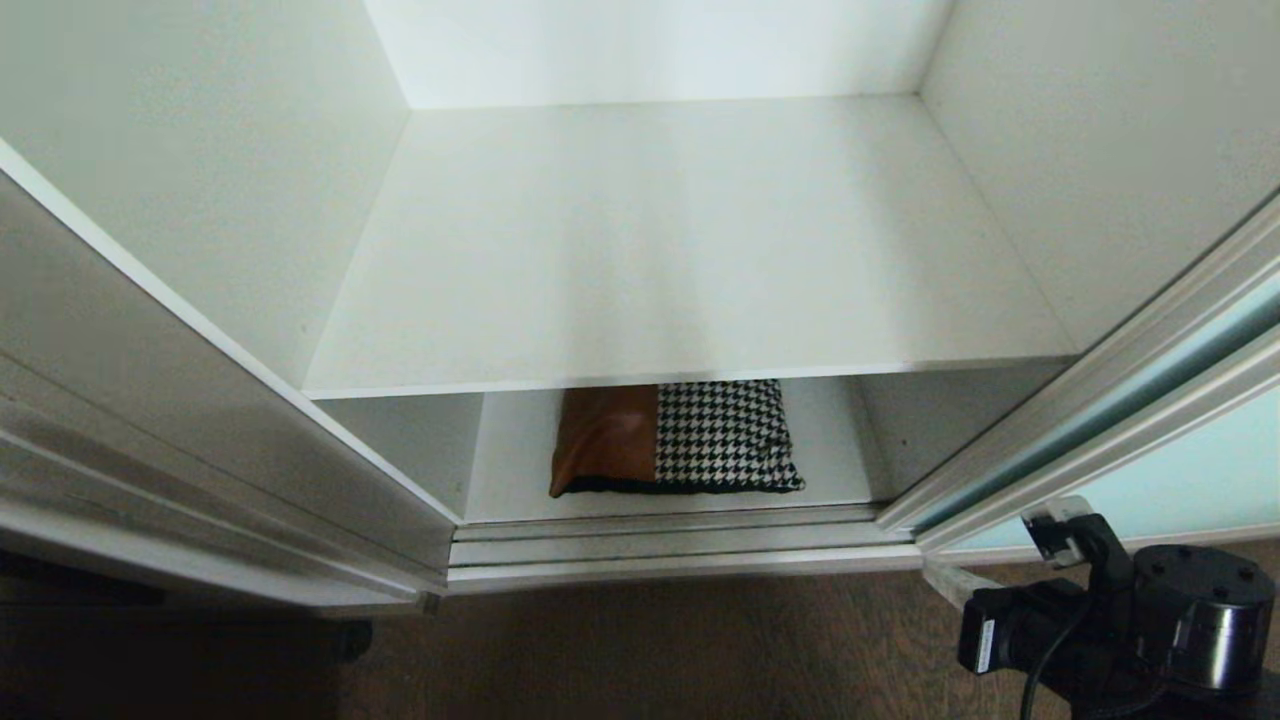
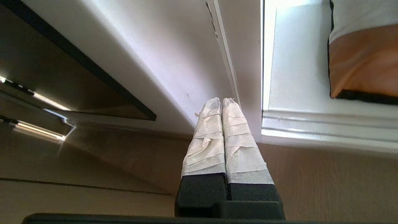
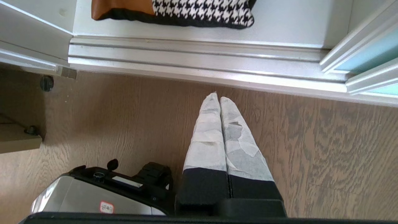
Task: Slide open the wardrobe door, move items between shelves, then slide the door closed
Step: Close the door
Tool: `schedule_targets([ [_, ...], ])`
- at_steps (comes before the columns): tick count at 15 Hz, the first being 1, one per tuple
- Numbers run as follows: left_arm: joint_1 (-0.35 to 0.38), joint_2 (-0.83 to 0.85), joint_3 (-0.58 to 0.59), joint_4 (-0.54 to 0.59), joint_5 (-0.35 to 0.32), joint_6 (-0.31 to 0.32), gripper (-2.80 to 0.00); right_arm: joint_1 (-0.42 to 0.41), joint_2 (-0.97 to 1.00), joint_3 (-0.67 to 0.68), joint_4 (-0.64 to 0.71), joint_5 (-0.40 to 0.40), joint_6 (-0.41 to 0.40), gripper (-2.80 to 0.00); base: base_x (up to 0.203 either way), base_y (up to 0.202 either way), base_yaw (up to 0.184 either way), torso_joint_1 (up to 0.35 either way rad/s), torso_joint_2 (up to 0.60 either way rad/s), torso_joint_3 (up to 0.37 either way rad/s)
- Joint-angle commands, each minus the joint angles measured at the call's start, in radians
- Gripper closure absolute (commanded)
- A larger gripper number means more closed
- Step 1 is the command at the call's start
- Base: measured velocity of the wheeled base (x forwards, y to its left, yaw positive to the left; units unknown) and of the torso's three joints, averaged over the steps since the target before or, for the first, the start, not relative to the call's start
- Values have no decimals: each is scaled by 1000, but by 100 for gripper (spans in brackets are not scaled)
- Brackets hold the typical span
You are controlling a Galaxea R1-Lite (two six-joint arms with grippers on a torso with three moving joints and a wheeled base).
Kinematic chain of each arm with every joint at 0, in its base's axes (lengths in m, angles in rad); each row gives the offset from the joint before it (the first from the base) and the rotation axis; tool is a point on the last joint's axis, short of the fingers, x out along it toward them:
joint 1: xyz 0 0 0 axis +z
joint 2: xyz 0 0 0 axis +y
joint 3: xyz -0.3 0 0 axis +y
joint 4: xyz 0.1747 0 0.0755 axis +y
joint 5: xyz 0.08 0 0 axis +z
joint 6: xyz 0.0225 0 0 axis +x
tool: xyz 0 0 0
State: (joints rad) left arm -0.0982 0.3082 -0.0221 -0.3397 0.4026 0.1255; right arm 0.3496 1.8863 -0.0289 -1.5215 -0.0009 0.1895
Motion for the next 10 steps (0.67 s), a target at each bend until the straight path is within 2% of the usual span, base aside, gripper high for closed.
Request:
schedule_targets([
  [1,1,-7,2,-6,4,-1,0,2,16,-5,-9,1,4,0,0,0,0,0,0,0],
  [4,18,-29,13,-8,14,-3,0,0,17,-6,-9,1,5,0,0,0,0,0,0,0],
  [7,73,-79,21,-7,18,-3,0,2,19,-5,-9,2,7,0,0,0,0,0,0,0],
  [10,81,-139,23,6,8,-7,0,2,16,-3,-9,2,5,0,0,0,0,0,0,0],
])
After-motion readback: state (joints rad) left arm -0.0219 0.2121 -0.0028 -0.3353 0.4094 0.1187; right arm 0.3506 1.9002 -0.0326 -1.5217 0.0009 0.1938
